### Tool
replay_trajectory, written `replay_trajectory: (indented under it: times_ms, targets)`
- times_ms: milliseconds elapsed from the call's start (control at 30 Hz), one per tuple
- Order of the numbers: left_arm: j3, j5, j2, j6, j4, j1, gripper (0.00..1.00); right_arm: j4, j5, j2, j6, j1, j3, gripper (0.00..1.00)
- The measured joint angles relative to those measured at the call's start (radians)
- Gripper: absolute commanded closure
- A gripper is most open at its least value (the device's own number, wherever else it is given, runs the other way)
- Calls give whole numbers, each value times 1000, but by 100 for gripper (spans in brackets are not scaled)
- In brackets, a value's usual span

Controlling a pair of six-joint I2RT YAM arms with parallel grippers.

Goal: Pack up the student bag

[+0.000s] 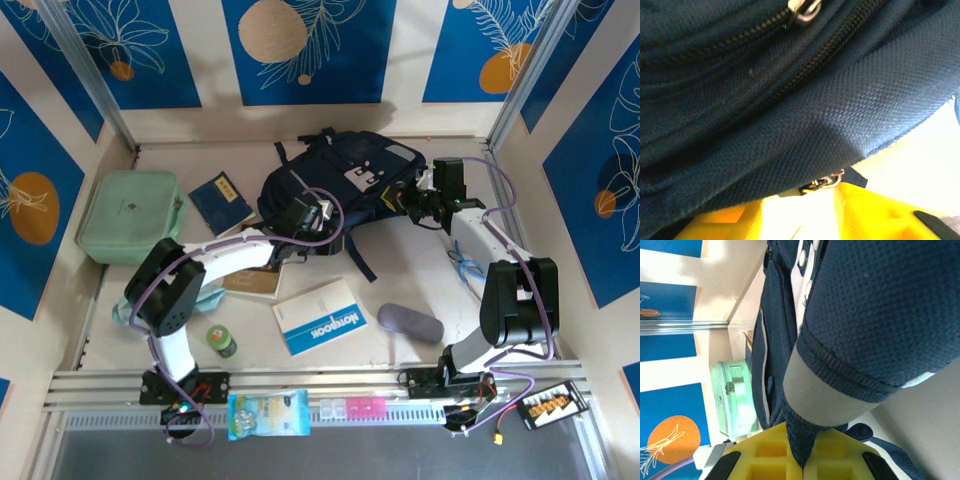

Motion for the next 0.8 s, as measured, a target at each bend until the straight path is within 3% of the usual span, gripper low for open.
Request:
replay_trajectory:
  times_ms: [233,500,800]
  targets:
    - [3,-66,0,-21,-1,0,78,6,0,0,0,3,0,100]
    - [14,-110,0,-33,-4,-7,67,7,0,0,0,9,0,100]
    - [62,-215,6,-56,-56,-11,88,21,0,0,0,19,0,100]
